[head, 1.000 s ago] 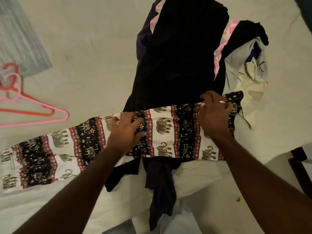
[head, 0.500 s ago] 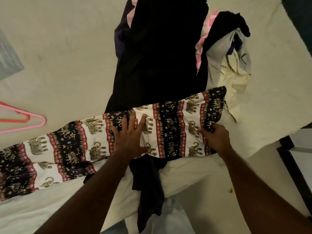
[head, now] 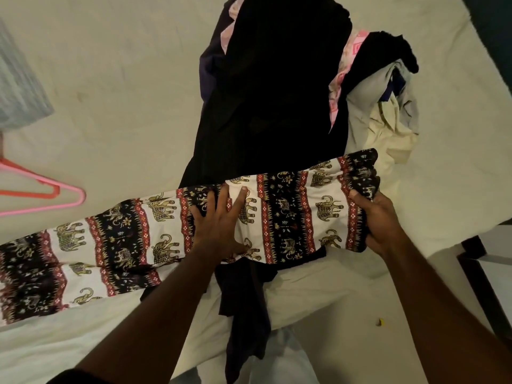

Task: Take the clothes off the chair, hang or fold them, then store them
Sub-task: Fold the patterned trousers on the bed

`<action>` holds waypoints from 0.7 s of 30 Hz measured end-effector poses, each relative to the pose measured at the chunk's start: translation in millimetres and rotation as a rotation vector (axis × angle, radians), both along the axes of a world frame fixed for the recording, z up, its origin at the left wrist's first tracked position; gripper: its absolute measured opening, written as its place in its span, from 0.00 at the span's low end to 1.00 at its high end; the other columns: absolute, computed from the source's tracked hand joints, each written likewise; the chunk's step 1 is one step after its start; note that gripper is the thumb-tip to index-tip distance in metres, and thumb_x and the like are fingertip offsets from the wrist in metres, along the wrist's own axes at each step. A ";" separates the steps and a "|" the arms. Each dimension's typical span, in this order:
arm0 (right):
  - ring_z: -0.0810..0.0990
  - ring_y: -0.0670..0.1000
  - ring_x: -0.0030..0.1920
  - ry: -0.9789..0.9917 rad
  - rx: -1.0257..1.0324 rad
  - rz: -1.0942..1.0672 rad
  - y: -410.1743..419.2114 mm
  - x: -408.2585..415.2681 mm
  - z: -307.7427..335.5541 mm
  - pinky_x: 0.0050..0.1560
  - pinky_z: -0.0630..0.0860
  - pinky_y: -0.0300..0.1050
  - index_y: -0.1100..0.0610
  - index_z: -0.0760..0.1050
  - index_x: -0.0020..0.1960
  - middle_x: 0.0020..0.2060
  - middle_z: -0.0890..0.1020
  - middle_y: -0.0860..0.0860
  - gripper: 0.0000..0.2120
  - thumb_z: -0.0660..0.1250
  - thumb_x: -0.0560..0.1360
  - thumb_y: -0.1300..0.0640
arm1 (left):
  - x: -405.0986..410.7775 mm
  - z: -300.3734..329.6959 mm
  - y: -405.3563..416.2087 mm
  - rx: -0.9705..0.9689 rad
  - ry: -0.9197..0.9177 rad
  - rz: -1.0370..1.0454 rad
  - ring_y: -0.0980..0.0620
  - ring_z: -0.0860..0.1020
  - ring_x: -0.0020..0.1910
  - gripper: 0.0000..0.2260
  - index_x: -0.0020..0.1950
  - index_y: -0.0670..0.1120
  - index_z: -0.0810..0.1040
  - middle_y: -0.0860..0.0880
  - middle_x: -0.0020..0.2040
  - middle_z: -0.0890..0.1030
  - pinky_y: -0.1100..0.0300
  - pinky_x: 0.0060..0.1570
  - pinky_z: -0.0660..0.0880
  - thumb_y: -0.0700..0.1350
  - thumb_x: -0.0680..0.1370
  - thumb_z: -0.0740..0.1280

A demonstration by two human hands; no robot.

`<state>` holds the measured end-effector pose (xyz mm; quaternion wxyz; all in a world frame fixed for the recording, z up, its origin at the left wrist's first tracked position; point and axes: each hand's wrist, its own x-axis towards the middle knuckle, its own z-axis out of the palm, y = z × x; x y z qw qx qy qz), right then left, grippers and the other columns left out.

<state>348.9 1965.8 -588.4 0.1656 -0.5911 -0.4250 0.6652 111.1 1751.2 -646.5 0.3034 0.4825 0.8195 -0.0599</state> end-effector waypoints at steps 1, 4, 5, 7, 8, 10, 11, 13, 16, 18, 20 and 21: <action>0.86 0.60 0.55 0.031 0.042 0.009 -7.3 -6.2 7.1 0.53 0.83 0.59 0.59 0.78 0.64 0.55 0.86 0.59 0.12 0.67 0.81 0.62 | -1.6 2.4 -4.1 0.036 -0.059 0.027 0.37 0.42 0.81 0.63 0.80 0.61 0.33 0.45 0.82 0.37 0.26 0.71 0.49 0.72 0.62 0.76; 0.85 0.59 0.56 0.076 0.136 0.091 -33.9 -36.2 26.0 0.55 0.83 0.56 0.60 0.77 0.66 0.56 0.85 0.59 0.14 0.66 0.81 0.63 | -11.4 12.7 -34.3 0.230 -0.153 0.104 0.43 0.44 0.81 0.56 0.81 0.63 0.41 0.48 0.83 0.42 0.27 0.73 0.47 0.73 0.64 0.73; 0.85 0.58 0.57 0.062 0.180 0.141 -45.1 -50.4 31.7 0.55 0.82 0.54 0.59 0.77 0.65 0.56 0.85 0.57 0.13 0.67 0.81 0.63 | -18.3 15.5 -51.4 0.303 -0.145 0.151 0.43 0.48 0.81 0.52 0.82 0.61 0.46 0.48 0.83 0.47 0.28 0.73 0.49 0.74 0.67 0.70; 0.85 0.52 0.56 0.018 0.285 0.274 -69.6 -84.1 41.3 0.55 0.81 0.46 0.57 0.78 0.64 0.54 0.86 0.52 0.13 0.68 0.80 0.63 | -38.5 18.3 -91.9 0.399 -0.090 0.292 0.44 0.56 0.79 0.41 0.80 0.57 0.59 0.47 0.81 0.58 0.32 0.72 0.55 0.73 0.71 0.65; 0.85 0.48 0.56 -0.009 0.341 0.351 -83.2 -103.8 44.3 0.55 0.80 0.42 0.57 0.78 0.64 0.53 0.86 0.49 0.13 0.69 0.80 0.62 | -51.7 19.4 -114.2 0.428 -0.053 0.377 0.44 0.60 0.77 0.37 0.77 0.55 0.64 0.46 0.78 0.63 0.34 0.71 0.57 0.72 0.73 0.63; 0.83 0.43 0.56 -0.073 0.445 0.506 -111.7 -144.9 46.6 0.57 0.79 0.39 0.56 0.77 0.66 0.54 0.85 0.45 0.15 0.70 0.80 0.59 | -81.0 16.0 -162.3 0.455 0.017 0.580 0.42 0.67 0.70 0.31 0.71 0.51 0.70 0.43 0.70 0.71 0.37 0.66 0.63 0.68 0.75 0.63; 0.82 0.43 0.58 -0.108 0.491 0.575 -127.7 -165.6 44.5 0.60 0.78 0.40 0.55 0.77 0.67 0.56 0.84 0.46 0.17 0.71 0.80 0.57 | -95.9 14.5 -188.0 0.454 0.064 0.691 0.40 0.69 0.68 0.29 0.68 0.48 0.72 0.41 0.67 0.73 0.37 0.64 0.64 0.66 0.75 0.64; 0.81 0.47 0.60 -0.141 0.580 0.678 -164.9 -208.7 37.5 0.65 0.76 0.45 0.57 0.75 0.70 0.60 0.83 0.50 0.20 0.71 0.79 0.56 | -125.7 16.0 -238.7 0.393 0.152 0.916 0.36 0.68 0.68 0.27 0.66 0.43 0.72 0.37 0.65 0.73 0.34 0.65 0.64 0.61 0.76 0.67; 0.82 0.51 0.59 -0.148 0.611 0.726 -235.7 -267.5 25.8 0.64 0.77 0.49 0.55 0.73 0.73 0.58 0.83 0.53 0.23 0.70 0.79 0.56 | -159.2 20.4 -297.6 0.147 0.136 1.202 0.31 0.66 0.69 0.29 0.69 0.39 0.68 0.34 0.67 0.69 0.32 0.66 0.62 0.54 0.76 0.73; 0.82 0.54 0.55 -0.175 0.649 0.766 -295.8 -302.2 17.8 0.60 0.79 0.50 0.53 0.73 0.73 0.55 0.84 0.55 0.21 0.68 0.80 0.55 | -173.9 23.6 -326.1 0.070 0.121 1.235 0.31 0.66 0.69 0.32 0.69 0.38 0.65 0.34 0.67 0.68 0.31 0.65 0.63 0.56 0.75 0.73; 0.81 0.59 0.54 -0.203 0.736 0.836 -355.5 -328.4 9.0 0.56 0.78 0.51 0.54 0.73 0.72 0.54 0.83 0.58 0.20 0.65 0.81 0.56 | -182.8 21.3 -342.3 0.078 0.141 1.251 0.33 0.65 0.69 0.34 0.69 0.39 0.65 0.35 0.68 0.67 0.32 0.65 0.62 0.59 0.74 0.73; 0.82 0.60 0.53 -0.209 0.771 0.869 -385.2 -340.1 5.5 0.53 0.78 0.51 0.56 0.73 0.72 0.53 0.84 0.60 0.20 0.65 0.80 0.58 | -187.5 22.3 -348.2 0.092 0.154 1.297 0.34 0.64 0.70 0.34 0.70 0.40 0.66 0.36 0.69 0.66 0.32 0.66 0.62 0.60 0.74 0.73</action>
